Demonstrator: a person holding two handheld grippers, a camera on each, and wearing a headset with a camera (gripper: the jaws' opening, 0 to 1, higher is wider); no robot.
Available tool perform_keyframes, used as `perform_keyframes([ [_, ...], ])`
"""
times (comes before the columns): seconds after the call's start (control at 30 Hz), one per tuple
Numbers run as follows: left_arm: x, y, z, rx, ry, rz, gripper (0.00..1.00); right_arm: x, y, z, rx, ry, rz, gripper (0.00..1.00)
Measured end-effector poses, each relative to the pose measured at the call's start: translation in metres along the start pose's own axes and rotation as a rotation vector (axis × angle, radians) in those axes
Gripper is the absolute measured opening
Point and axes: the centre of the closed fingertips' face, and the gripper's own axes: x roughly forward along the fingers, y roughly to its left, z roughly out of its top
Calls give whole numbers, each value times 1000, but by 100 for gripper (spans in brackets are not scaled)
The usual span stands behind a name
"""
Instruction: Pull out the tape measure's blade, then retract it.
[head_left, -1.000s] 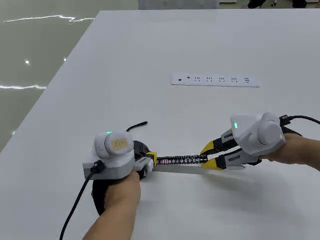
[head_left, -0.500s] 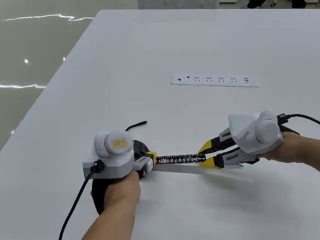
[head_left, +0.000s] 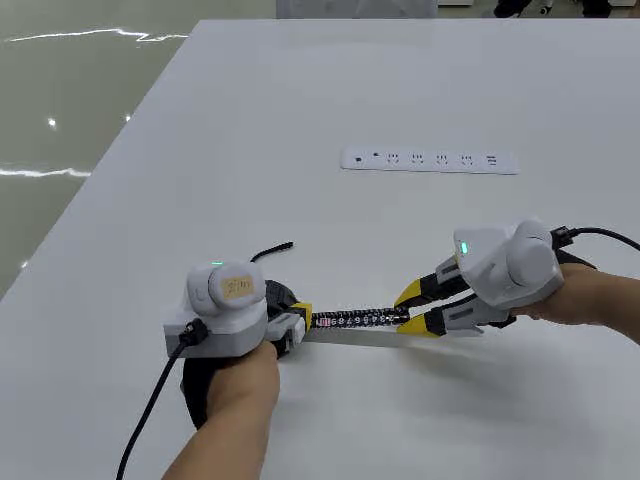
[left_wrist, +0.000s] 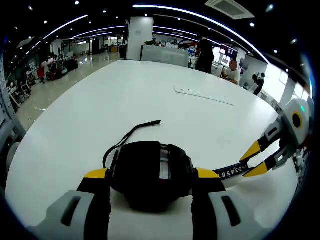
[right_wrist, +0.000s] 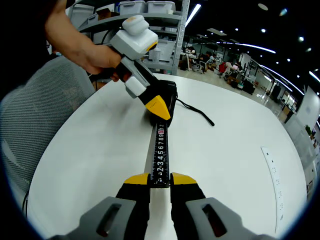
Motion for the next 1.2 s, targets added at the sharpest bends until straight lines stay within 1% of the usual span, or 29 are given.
perform_keyframes([
  [0.13,-1,-1,0,0,0,-1,61,1,0,-1,0,0,0,14],
  [0.2,2,1,0,0,0,-1,61,0,0,0,0,-1,0,14],
  [0.27,0,0,0,-1,1,-1,61,0,0,1,0,0,0,14],
  [0.47,3,1,0,-4,0,-3,61,1,0,2,-2,-1,0,14],
  [0.67,-2,-1,1,-5,-2,-3,61,1,-1,2,-2,-2,0,14],
  [0.77,3,1,1,-3,-2,-2,61,1,-1,2,-2,-3,1,14],
  [0.97,1,0,0,-4,-1,-4,61,2,-1,1,-2,-3,1,14],
  [1.07,-3,-2,1,-5,0,-4,61,2,-1,3,-3,-4,2,14],
  [1.2,2,2,1,-5,-1,-4,61,2,0,4,-6,-3,4,14],
])
